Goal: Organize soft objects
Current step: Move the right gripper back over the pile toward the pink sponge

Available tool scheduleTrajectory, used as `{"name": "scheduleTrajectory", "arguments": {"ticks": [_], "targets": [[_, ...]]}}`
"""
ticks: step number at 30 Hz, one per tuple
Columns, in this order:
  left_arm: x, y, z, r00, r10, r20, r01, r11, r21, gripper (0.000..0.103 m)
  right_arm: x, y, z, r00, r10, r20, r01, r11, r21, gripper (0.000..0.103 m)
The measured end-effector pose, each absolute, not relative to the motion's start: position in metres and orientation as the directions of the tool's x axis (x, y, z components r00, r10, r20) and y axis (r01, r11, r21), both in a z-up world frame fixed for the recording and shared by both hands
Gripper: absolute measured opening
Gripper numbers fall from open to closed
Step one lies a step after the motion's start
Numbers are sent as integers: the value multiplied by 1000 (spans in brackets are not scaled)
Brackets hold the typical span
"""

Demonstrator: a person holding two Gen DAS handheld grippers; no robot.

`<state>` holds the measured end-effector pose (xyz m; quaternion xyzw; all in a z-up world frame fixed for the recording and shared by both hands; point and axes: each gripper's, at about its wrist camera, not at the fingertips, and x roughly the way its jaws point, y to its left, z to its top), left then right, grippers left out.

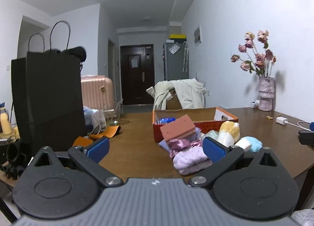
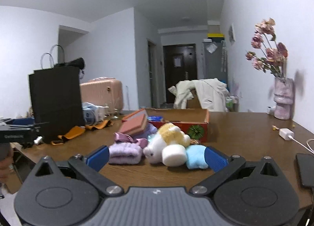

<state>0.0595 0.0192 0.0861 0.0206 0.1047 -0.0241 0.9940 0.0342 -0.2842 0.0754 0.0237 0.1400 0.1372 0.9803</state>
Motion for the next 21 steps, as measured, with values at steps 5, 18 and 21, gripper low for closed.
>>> {"name": "scheduleTrajectory", "arguments": {"ticks": [5,18,21], "targets": [[73,28,80,969,-32,-246,30,999,-12,103,36,-283,72,962,181,-202,-173,983,56,103],[172,23,68,931,-107,-350,80,993,-89,103,121,-255,69,897,334,-292,-309,942,127,103],[213,28,65,918,-144,-371,97,985,-143,103,161,-244,74,888,350,-300,-312,935,166,101]]}}
